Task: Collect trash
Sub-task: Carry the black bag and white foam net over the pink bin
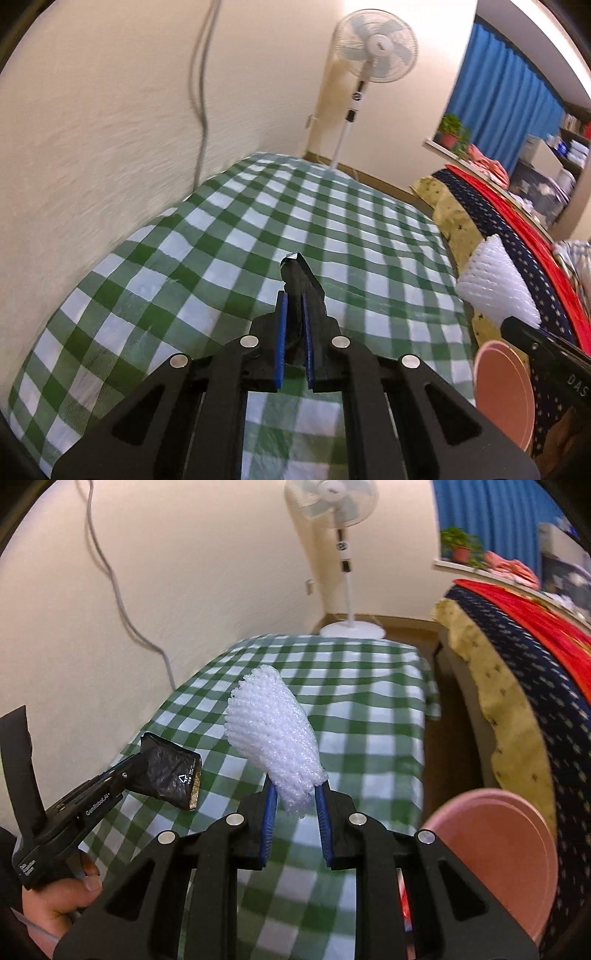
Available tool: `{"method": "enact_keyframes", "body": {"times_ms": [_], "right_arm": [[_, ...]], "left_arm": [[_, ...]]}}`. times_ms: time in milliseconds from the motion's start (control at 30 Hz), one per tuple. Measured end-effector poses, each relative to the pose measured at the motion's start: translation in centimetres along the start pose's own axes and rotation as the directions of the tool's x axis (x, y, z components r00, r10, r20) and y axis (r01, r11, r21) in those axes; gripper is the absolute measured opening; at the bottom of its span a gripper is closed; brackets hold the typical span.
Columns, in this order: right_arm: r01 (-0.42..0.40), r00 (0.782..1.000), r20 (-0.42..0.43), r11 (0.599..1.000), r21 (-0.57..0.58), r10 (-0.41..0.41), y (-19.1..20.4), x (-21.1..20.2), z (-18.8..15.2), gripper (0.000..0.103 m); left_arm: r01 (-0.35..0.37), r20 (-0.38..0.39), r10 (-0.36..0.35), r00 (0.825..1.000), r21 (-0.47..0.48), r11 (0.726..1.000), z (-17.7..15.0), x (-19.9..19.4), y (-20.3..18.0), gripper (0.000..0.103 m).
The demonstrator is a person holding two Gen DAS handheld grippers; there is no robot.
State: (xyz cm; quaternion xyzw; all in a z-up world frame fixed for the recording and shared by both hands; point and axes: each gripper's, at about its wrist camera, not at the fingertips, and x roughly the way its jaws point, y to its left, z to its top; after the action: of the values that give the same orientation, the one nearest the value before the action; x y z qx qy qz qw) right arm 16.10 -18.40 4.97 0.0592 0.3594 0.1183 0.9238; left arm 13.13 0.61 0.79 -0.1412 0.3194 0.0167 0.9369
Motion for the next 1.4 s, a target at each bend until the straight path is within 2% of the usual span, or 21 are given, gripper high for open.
{"method": "enact_keyframes", "body": {"times_ms": [200,300,500,800,1400], "right_arm": [[0.069,0.995,0.061,0.995,0.07,-0.073,-1.2,-4.9,-2.3,0.021],[0.101,0.989,0.095,0.984,0.145,-0.115,-2.2,-7.4,-4.0,0.021],[0.146,0.977,0.125,0.967,0.21,-0.175,-2.9,-9.9,-6.1,0.021],[0.195,0.959,0.156,0.952,0.235,-0.235,-3.7,-12.1,-7.1,0.021],[0.298,0.913,0.176,0.897,0.325,-0.367,-6.7,-14.1,-8.2,0.021]], "left_arm": [[0.035,0.013,-0.036,0.999,0.079,0.996,-0.6,-2.1,-2.3,0.008],[0.053,0.018,-0.056,0.998,0.114,0.992,-0.9,-3.1,-3.3,0.008],[0.095,0.015,-0.099,0.995,0.175,0.98,-1.8,-4.4,-5.2,0.008],[0.188,0.011,-0.196,0.981,0.242,0.952,-3.0,-5.7,-7.9,0.008],[0.3,-0.02,-0.308,0.951,0.298,0.906,-4.7,-5.3,-12.7,0.008]]}}
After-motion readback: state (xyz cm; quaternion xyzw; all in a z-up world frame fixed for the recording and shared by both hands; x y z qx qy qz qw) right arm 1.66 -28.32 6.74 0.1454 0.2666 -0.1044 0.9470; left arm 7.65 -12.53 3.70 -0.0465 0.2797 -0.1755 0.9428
